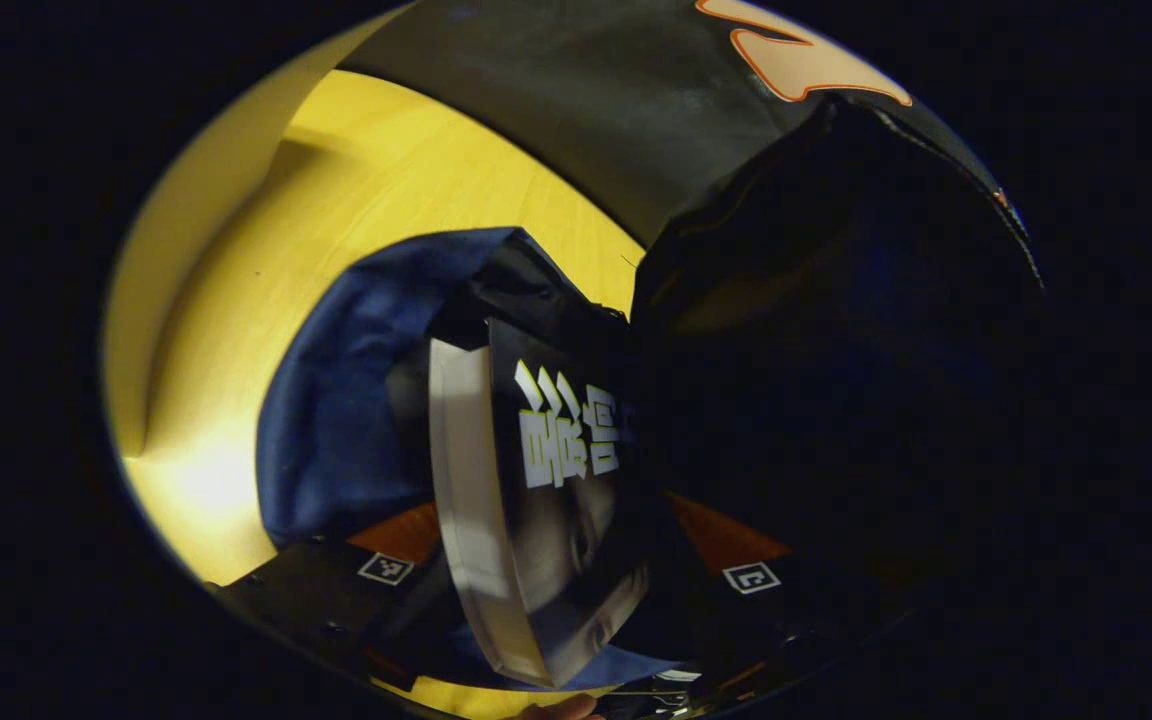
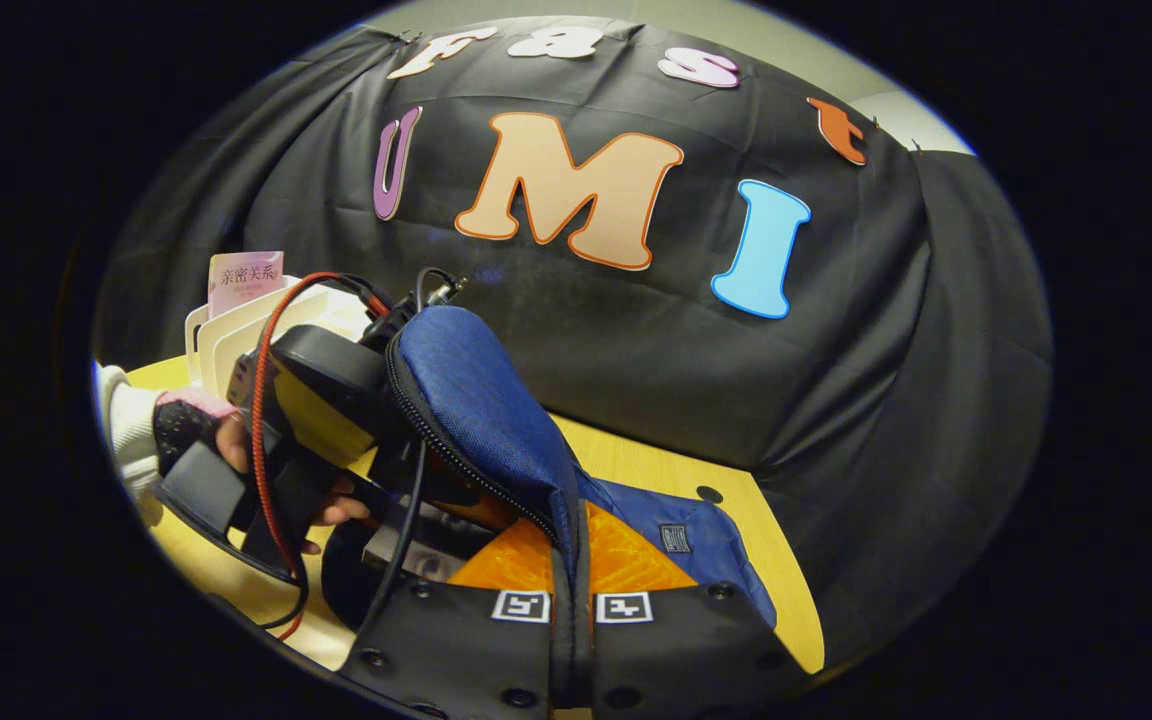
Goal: Open the schoolbag, grab two books from the bookshelf and put them into the schoolbag.
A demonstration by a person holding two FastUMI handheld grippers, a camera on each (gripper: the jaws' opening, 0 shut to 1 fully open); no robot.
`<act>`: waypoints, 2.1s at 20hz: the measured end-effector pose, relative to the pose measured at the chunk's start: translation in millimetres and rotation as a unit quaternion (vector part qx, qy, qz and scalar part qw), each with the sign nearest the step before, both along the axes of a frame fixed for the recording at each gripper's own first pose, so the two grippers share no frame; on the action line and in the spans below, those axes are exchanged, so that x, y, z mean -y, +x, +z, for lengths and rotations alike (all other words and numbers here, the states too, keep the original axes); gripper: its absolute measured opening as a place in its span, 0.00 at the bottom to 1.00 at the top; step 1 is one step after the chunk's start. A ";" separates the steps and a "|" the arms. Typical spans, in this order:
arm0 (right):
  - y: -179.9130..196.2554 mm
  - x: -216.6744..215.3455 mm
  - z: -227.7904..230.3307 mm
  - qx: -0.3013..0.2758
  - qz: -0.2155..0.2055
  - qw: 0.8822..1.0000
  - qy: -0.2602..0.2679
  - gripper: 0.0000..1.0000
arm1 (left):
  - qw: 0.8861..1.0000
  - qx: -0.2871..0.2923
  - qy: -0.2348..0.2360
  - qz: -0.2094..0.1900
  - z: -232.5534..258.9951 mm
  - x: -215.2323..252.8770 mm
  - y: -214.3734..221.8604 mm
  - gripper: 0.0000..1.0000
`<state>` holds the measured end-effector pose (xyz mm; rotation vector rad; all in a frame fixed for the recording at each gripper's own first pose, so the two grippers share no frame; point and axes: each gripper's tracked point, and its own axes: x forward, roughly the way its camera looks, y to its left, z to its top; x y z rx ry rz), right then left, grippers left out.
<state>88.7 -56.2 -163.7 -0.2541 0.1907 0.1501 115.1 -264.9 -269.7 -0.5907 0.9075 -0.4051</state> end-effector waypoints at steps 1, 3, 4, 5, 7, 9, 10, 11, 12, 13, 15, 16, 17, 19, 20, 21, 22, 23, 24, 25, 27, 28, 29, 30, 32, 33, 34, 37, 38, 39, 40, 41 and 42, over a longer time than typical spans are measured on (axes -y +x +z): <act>-0.4 -0.1 -0.5 0.000 0.001 1.000 -0.002 0.01 | 1.000 -0.001 0.017 0.003 0.0 -7.5 -2.7 0.96; -1.1 0.0 -2.0 -0.001 0.002 1.000 -0.008 0.03 | 0.999 -0.006 0.049 0.001 -1.5 -23.0 -9.2 0.96; -0.9 -0.3 -2.2 -0.001 0.002 1.000 -0.010 0.03 | 0.998 -0.008 0.056 -0.004 -0.1 -28.1 -14.6 0.95; -0.4 0.0 -2.5 -0.001 0.001 1.000 -0.012 0.03 | 0.998 -0.012 0.061 -0.010 3.7 -33.0 -22.5 0.96; -1.8 0.2 -2.7 -0.002 0.002 1.000 -0.013 0.01 | 0.997 -0.010 0.072 -0.017 11.8 -40.0 -31.4 0.96; -2.3 -0.4 -3.8 -0.002 0.003 1.000 -0.017 0.03 | 0.995 -0.010 0.086 -0.039 22.8 -47.9 -48.1 0.96; -1.7 -1.2 -4.4 -0.003 0.004 1.000 -0.019 0.03 | 0.994 -0.013 0.096 -0.054 27.6 -53.1 -58.6 0.96; -2.0 -1.8 -4.8 -0.004 0.005 1.000 -0.021 0.03 | 0.992 -0.018 0.110 -0.067 30.6 -60.7 -68.0 0.96; -3.3 -2.3 -5.3 -0.004 0.006 1.000 -0.025 0.03 | 0.988 -0.021 0.127 -0.080 33.1 -69.3 -76.4 0.95; -2.9 -2.7 -5.4 -0.003 0.007 1.000 -0.029 0.03 | 0.986 -0.023 0.141 -0.088 36.9 -77.5 -83.2 0.95; -3.4 -2.8 -6.2 -0.004 0.007 0.999 -0.034 0.03 | 0.981 -0.029 0.168 -0.096 50.5 -96.5 -99.3 0.95; -3.7 -3.3 -6.3 -0.005 0.007 0.999 -0.036 0.03 | 0.979 -0.032 0.176 -0.100 61.9 -106.1 -107.7 0.96; -3.6 -2.8 -6.3 -0.005 0.006 0.999 -0.037 0.03 | 0.978 -0.036 0.177 -0.100 73.2 -113.2 -115.3 0.96; -3.5 -4.3 -7.1 -0.008 0.006 0.999 -0.043 0.01 | 0.979 -0.053 0.170 -0.103 95.3 -129.3 -131.1 0.95; -2.8 -5.0 -7.7 -0.008 0.006 0.999 -0.047 0.01 | 0.978 -0.061 0.171 -0.106 105.9 -138.5 -137.4 0.95; -3.8 -5.7 -8.5 -0.009 0.007 0.999 -0.050 0.01 | 0.976 -0.066 0.176 -0.107 116.1 -149.8 -141.7 0.94; -3.3 -6.6 -9.6 -0.009 0.006 0.999 -0.053 0.01 | 0.974 -0.069 0.184 -0.108 124.2 -161.6 -144.4 0.95; -3.5 -7.1 -10.2 -0.010 0.005 0.998 -0.058 0.01 | 0.972 -0.070 0.196 -0.107 134.0 -175.8 -145.9 0.95; -3.6 -6.8 -10.6 -0.010 0.002 0.998 -0.064 0.01 | 0.970 -0.069 0.208 -0.105 144.0 -190.4 -146.2 0.95; -4.1 -7.9 -11.2 -0.011 -0.003 0.997 -0.070 0.03 | 0.968 -0.069 0.219 -0.102 152.7 -204.9 -145.7 0.95; -3.8 -8.5 -12.6 -0.014 -0.019 0.997 -0.072 0.01 | 0.963 -0.071 0.249 -0.077 182.2 -260.7 -144.3 0.94; -3.3 -8.9 -12.4 -0.016 -0.024 0.997 -0.072 0.01 | 0.964 -0.077 0.246 -0.065 189.1 -272.7 -144.2 0.95; -2.3 -9.8 -13.3 -0.017 -0.028 0.997 -0.073 0.01 | 0.965 -0.080 0.243 -0.052 195.5 -284.2 -142.4 0.94; -1.6 -10.8 -13.2 -0.018 -0.032 0.996 -0.075 0.01 | 0.966 -0.082 0.243 -0.042 202.9 -296.6 -140.1 0.95; -1.8 -13.0 -18.2 -0.022 -0.036 0.996 -0.085 0.01 | 0.963 -0.076 0.259 -0.022 218.6 -328.5 -130.0 0.95; -2.5 -14.5 -19.8 -0.024 -0.037 0.995 -0.090 0.01 | 0.960 -0.074 0.269 -0.009 225.0 -344.1 -123.5 0.95; -2.6 -15.4 -21.7 -0.026 -0.038 0.994 -0.095 0.01 | 0.958 -0.077 0.277 0.002 230.9 -359.8 -119.3 0.95; -2.9 -19.2 -27.7 -0.033 -0.049 0.993 -0.098 0.01 | 0.954 -0.069 0.288 0.036 251.0 -398.5 -105.1 0.94; -3.1 -19.4 -29.6 -0.035 -0.054 0.993 -0.097 0.01 | 0.953 -0.067 0.291 0.044 254.9 -410.9 -100.1 0.94; -2.3 -20.4 -30.4 -0.036 -0.060 0.993 -0.096 0.01 | 0.951 -0.063 0.299 0.054 257.3 -424.9 -96.4 0.94; -1.0 -20.9 -31.0 -0.038 -0.065 0.993 -0.096 0.01 | 0.948 -0.062 0.308 0.059 259.6 -439.1 -93.0 0.94; -1.1 -21.9 -31.8 -0.039 -0.070 0.992 -0.097 0.01 | 0.945 -0.062 0.316 0.064 259.2 -451.2 -90.2 0.93; -1.9 -23.0 -33.6 -0.039 -0.074 0.991 -0.100 0.01 | 0.942 -0.062 0.322 0.069 260.2 -463.0 -87.2 0.93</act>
